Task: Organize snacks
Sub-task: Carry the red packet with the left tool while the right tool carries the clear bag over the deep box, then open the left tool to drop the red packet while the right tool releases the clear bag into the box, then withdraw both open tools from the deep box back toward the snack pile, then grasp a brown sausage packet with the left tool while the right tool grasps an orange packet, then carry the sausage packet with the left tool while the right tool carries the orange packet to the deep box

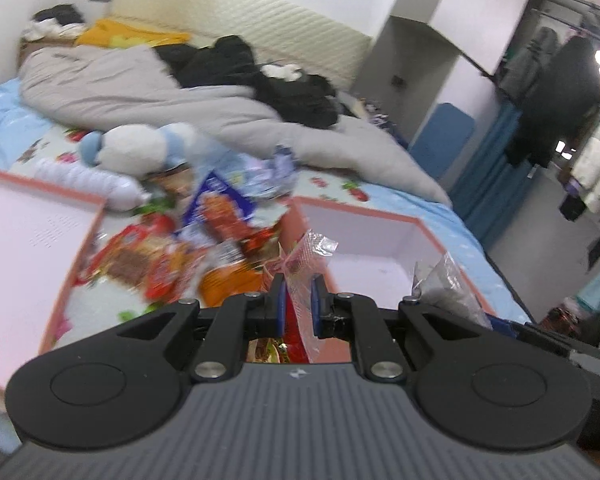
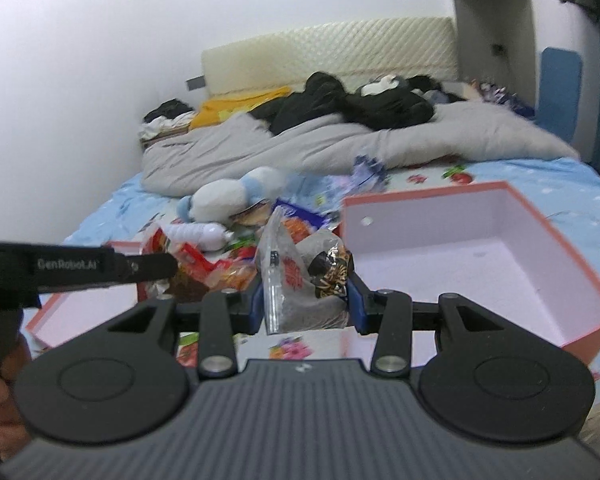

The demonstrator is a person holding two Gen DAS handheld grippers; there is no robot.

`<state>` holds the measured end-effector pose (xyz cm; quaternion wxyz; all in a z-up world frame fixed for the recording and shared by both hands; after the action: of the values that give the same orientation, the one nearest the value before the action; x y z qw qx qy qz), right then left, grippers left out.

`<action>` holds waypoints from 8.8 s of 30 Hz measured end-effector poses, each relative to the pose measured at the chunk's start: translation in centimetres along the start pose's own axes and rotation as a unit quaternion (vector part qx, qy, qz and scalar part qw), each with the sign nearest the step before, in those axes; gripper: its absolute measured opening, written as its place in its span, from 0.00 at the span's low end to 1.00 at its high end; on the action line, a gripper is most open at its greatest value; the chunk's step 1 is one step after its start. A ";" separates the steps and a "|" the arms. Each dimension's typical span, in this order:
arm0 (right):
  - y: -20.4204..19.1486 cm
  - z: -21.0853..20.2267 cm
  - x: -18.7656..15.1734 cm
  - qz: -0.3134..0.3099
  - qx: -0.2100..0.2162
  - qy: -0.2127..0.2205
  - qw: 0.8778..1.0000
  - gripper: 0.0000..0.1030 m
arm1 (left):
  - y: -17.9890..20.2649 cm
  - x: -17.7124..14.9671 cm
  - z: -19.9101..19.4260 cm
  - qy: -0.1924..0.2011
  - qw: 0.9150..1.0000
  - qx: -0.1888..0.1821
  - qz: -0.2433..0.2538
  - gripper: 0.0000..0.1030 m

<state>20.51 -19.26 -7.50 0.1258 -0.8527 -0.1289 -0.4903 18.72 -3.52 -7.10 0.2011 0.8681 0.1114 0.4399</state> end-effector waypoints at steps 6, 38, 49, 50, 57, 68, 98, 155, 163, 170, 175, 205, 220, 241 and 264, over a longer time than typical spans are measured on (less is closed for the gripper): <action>5.4 0.5 0.6 0.023 -0.060 0.004 0.998 0.43 | 4.8 1.4 3.7 -0.014 0.998 -0.047 0.031 0.14; 19.1 11.4 -4.7 0.109 -0.114 -0.152 0.976 0.59 | 12.1 0.7 26.9 -0.205 0.971 -0.014 0.125 0.43; 17.3 8.0 -2.9 0.115 -0.102 -0.096 0.983 0.62 | 11.2 2.1 21.5 -0.154 0.981 -0.039 0.112 0.47; 16.9 7.5 -2.8 0.116 -0.099 -0.089 0.984 0.62 | 11.2 2.2 20.7 -0.141 0.982 -0.040 0.119 0.47; 14.2 3.9 -1.9 0.107 -0.095 -0.051 0.988 0.62 | 10.8 2.5 15.4 -0.083 0.985 -0.034 0.148 0.47; 8.2 -0.1 -1.5 0.058 -0.054 -0.005 0.997 0.62 | 7.7 1.8 8.0 -0.032 0.989 -0.013 0.143 0.47; -3.4 -3.3 -6.2 -0.014 0.043 -0.015 0.999 0.62 | -3.7 -5.6 -4.9 -0.011 0.996 0.073 0.057 0.51; -10.0 26.2 -7.2 -0.315 -0.036 -0.075 0.945 0.78 | -18.5 -0.9 22.3 -0.174 0.978 0.090 0.074 0.27; -10.2 27.2 -7.6 -0.311 -0.025 -0.085 0.946 0.74 | -19.1 -1.1 22.0 -0.171 0.979 0.096 0.047 0.00; -9.8 25.5 -7.5 -0.291 -0.026 -0.099 0.951 0.65 | -18.2 -0.6 19.1 -0.152 0.983 0.094 0.035 0.00; -9.1 23.1 -8.1 -0.278 -0.041 -0.109 0.953 0.65 | -16.6 -1.3 15.5 -0.135 0.987 0.083 0.035 0.00; -7.4 9.2 -13.9 -0.146 0.048 -0.170 0.973 0.66 | -11.6 -10.2 0.8 -0.118 0.992 0.042 0.007 0.76; -6.5 9.5 -13.7 -0.081 0.056 -0.161 0.982 0.76 | -16.5 -8.1 8.5 -0.153 0.974 0.065 0.151 0.76; -7.0 11.3 -15.5 -0.098 0.056 -0.195 0.974 0.60 | -16.5 -10.5 12.0 -0.189 0.960 0.101 0.179 0.55; -4.8 3.1 -8.2 -0.010 0.059 -0.109 0.992 0.55 | -10.3 -4.3 0.9 -0.066 0.991 0.113 0.013 0.54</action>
<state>17.41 -14.47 -15.68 0.1563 -0.8911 -0.1787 -0.3869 16.74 3.81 -15.30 0.1030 0.9138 0.1358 0.3688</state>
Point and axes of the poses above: each gripper's, at about its wrist camera, not at the fingertips, and z roughly the way its jaws point, y to its right, x to its top, the point moved 9 cm from there along z, roughly the way its jaws point, and after that the axes turned 7 degrees about -z, right-handed, at the moved point
